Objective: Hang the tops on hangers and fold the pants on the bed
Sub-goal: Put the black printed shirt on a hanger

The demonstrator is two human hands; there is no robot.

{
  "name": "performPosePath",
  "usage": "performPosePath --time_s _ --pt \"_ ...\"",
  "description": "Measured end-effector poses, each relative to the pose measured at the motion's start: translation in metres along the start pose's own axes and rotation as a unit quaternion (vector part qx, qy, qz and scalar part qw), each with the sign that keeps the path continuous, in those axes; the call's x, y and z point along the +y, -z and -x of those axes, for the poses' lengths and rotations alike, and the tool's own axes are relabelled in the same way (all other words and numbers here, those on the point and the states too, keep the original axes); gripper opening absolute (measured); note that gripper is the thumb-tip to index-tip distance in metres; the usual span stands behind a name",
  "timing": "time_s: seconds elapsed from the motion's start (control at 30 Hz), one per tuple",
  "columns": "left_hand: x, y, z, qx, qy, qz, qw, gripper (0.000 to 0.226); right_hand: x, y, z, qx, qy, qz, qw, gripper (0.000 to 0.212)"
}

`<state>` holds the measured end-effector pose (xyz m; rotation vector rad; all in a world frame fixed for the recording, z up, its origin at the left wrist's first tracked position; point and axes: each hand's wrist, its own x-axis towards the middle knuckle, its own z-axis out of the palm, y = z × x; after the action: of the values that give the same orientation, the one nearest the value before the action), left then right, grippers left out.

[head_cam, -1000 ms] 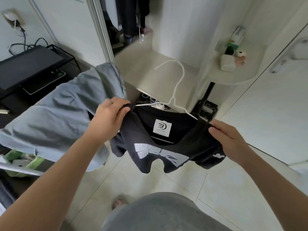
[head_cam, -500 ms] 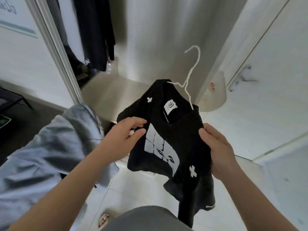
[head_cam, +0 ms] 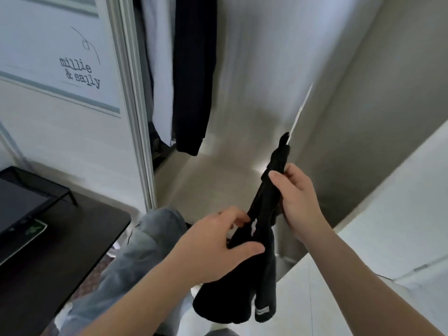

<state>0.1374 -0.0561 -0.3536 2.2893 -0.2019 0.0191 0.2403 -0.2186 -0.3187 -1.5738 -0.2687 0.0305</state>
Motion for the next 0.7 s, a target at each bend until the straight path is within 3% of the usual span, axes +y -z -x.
performPosePath --time_s 0.13,0.33,0.7 --pt "0.008 0.030 -0.037 0.070 -0.023 -0.069 0.995 0.051 -0.037 -0.024 -0.050 0.008 0.035 -0.012 0.999 0.034" --pt "0.017 0.097 -0.103 0.191 -0.064 -0.133 0.970 0.022 -0.086 -0.057 -0.131 -0.015 0.130 -0.011 0.991 0.037" --pt "0.080 0.230 -0.232 0.301 -0.131 -0.269 0.905 0.009 -0.226 -0.068 -0.284 -0.047 0.298 0.044 0.952 0.031"
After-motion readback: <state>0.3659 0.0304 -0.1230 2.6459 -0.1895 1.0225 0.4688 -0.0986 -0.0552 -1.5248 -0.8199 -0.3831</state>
